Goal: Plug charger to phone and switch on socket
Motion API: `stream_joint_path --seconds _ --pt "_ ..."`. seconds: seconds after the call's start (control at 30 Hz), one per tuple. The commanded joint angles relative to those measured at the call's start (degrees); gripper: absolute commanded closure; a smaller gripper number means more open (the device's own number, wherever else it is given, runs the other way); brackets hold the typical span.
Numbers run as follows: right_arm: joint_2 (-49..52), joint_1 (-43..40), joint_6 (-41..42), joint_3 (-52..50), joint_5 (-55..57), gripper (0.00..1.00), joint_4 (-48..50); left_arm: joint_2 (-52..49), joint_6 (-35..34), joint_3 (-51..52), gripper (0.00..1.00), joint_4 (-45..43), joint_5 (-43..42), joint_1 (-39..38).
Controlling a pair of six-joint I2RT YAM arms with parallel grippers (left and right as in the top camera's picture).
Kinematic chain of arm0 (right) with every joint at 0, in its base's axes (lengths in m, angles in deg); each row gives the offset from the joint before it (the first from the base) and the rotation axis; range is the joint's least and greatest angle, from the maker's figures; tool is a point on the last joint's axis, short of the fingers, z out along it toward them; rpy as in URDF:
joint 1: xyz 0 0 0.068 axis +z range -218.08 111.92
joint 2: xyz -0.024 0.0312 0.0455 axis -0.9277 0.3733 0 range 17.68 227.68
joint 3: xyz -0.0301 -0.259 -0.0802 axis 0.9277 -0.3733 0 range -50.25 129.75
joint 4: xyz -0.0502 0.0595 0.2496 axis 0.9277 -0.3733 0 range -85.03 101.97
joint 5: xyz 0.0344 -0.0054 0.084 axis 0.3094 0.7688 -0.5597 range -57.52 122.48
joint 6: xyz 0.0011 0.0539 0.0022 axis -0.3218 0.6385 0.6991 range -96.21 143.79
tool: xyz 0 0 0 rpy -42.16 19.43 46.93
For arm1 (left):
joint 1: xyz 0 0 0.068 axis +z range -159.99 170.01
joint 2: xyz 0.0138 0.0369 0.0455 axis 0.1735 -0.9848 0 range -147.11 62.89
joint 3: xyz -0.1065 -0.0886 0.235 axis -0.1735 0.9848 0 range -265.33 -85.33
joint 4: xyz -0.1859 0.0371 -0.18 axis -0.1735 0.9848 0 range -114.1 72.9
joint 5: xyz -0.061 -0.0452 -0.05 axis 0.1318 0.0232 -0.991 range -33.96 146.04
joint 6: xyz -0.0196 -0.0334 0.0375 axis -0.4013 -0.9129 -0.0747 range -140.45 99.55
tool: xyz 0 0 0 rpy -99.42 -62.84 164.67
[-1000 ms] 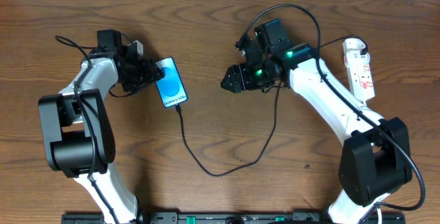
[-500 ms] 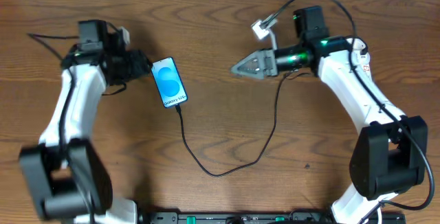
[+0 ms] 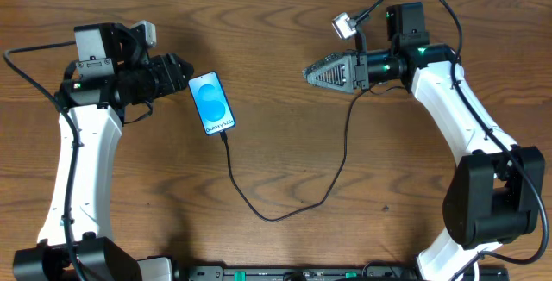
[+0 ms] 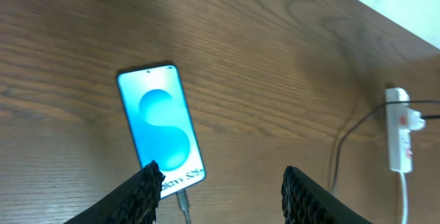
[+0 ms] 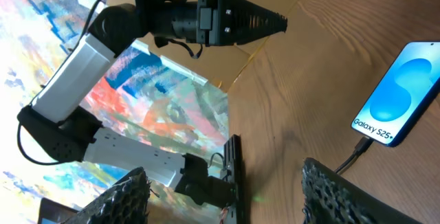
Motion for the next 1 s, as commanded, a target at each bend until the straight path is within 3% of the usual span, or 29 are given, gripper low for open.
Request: stream_joint_path --seconds 0.0,0.2,0.37,0.43,0.47,0.97 --pt "-2.38 -1.14 -0.07 0.63 -2.03 0.32 0.24 1.05 0.11 0.04 0.43 0.44 -4.83 0.24" --pt "-3.02 -1.64 -0.09 0.63 -1.99 0.31 1.09 1.05 0.13 0.07 0.42 1.7 -6.1 0.24" --pt "-3.23 -1.68 -0.22 0.63 -2.01 0.29 1.51 1.05 0.15 0.07 0.3 4.74 -5.86 0.24" --pt "-3.23 -1.68 -0.22 0.63 -2.01 0.28 1.51 1.03 0.15 0.07 0.1 6.25 -5.86 0.24" --pt "-3.23 -1.68 -0.24 0.63 -1.95 0.28 1.49 1.03 0.15 0.07 0.08 6.84 -5.86 0.24" --pt "-3.91 -1.6 -0.28 0.63 15.89 0.21 -2.32 1.03 0.15 0.07 0.07 7.06 -5.86 0.24"
